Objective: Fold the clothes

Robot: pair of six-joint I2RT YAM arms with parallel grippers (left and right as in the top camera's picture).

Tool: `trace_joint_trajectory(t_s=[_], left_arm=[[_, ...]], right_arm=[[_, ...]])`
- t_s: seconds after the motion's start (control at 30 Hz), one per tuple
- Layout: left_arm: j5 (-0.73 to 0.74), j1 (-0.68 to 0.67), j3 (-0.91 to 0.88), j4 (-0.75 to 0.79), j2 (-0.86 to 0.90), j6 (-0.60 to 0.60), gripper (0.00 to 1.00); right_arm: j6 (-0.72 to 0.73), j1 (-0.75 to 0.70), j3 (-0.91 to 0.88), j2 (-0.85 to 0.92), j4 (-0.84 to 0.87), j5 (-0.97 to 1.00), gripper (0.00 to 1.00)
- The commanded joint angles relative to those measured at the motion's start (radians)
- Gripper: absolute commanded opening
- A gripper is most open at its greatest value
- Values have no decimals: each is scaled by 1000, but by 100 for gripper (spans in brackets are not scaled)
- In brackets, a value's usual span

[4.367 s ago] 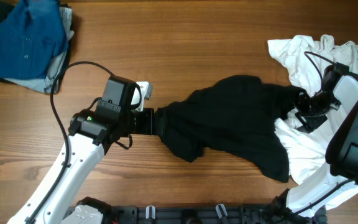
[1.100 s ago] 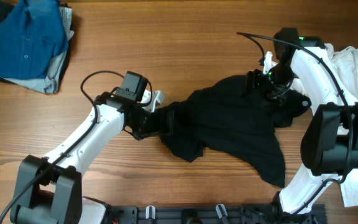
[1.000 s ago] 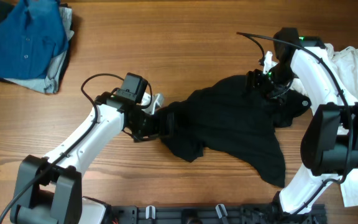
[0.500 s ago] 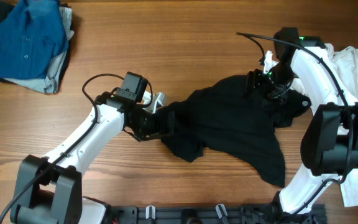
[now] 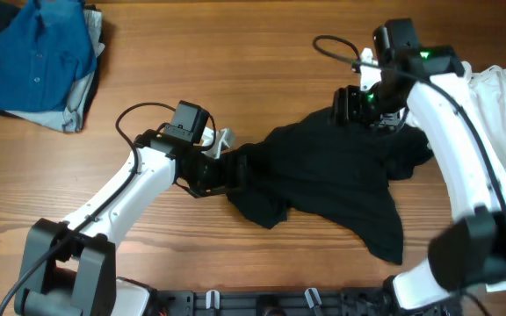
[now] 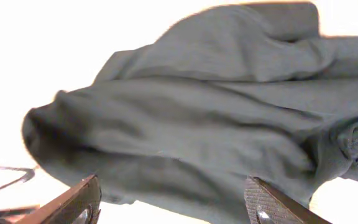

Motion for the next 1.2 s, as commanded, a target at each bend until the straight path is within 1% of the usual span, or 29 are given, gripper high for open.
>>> trace_joint_trajectory(t_s=[0.0,0.07,0.17,0.3,0.33,0.37,0.43,0.5,0.53,0.63,0.8,1.0,1.07,1.17], left_arm=[[-23,5,-3,-1,-12,-2,92],[-31,5,-3,-1,-12,-2,87],[-32,5,-3,-1,-12,-2,86],[-35,5,-3,-1,-12,-2,87],[-35,5,-3,-1,-12,-2,87],[-35,5,-3,0,-12,-2,87],[-35,5,-3,-1,-12,-2,87],[-35,5,-3,-1,-12,-2,87],[-35,5,-3,-1,-12,-2,87],[-35,5,-3,0,-12,-2,87],[-35,5,-3,0,-12,-2,87],[-35,5,-3,-1,-12,-2,87],[-35,5,-3,-1,-12,-2,87],[-35,5,-3,-2,-12,-2,87]], right_arm=[[-3,105,26,-148,-2,49,72],[16,155,26,-199,-2,79,72],[26,245,26,-276,-10,133,72],[92,336,26,-348,-41,180,71],[112,351,26,-359,-52,179,68],[130,367,26,-370,-72,180,63],[140,391,26,-379,-108,180,59],[147,409,26,-384,-142,181,49],[149,419,26,-386,-155,185,48],[174,455,26,-395,-179,239,49],[174,487,26,-397,-175,243,55],[173,488,26,-397,-182,243,57],[173,488,26,-397,-183,243,60],[173,488,26,-397,-186,243,61]])
